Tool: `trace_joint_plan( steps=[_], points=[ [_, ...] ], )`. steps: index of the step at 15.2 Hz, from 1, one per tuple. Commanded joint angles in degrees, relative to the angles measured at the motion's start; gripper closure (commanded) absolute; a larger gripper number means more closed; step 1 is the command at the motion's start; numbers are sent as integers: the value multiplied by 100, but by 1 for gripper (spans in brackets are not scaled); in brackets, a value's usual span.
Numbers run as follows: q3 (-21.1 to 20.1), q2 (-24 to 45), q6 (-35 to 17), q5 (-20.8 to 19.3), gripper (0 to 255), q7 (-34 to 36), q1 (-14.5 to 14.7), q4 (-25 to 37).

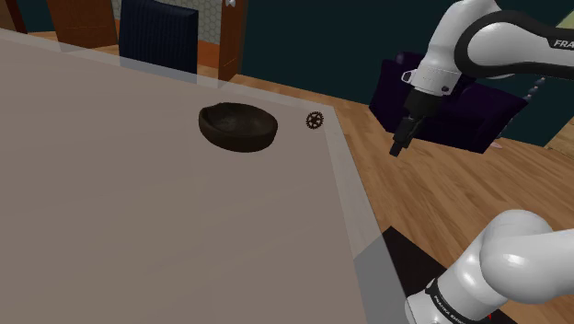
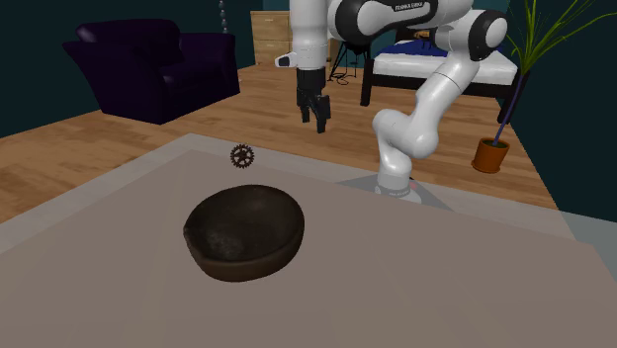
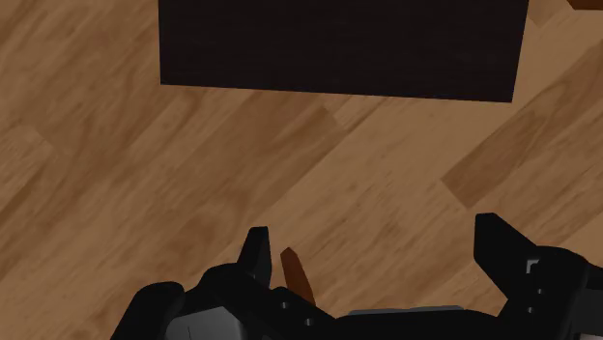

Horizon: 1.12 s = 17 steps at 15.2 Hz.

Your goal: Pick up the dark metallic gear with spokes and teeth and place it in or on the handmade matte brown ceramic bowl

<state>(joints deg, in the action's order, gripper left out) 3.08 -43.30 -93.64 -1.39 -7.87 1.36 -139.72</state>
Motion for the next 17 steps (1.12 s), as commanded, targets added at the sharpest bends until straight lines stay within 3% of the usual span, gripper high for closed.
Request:
trace_joint_plan(
  steps=[1,9,17],
  points=[
    [0,0,0,0,0,0,0,0],
    [-128,1724,-282,535,0,237,260,1463],
    [-199,3409,-148,991,0,410,435,3329]
  ],
)
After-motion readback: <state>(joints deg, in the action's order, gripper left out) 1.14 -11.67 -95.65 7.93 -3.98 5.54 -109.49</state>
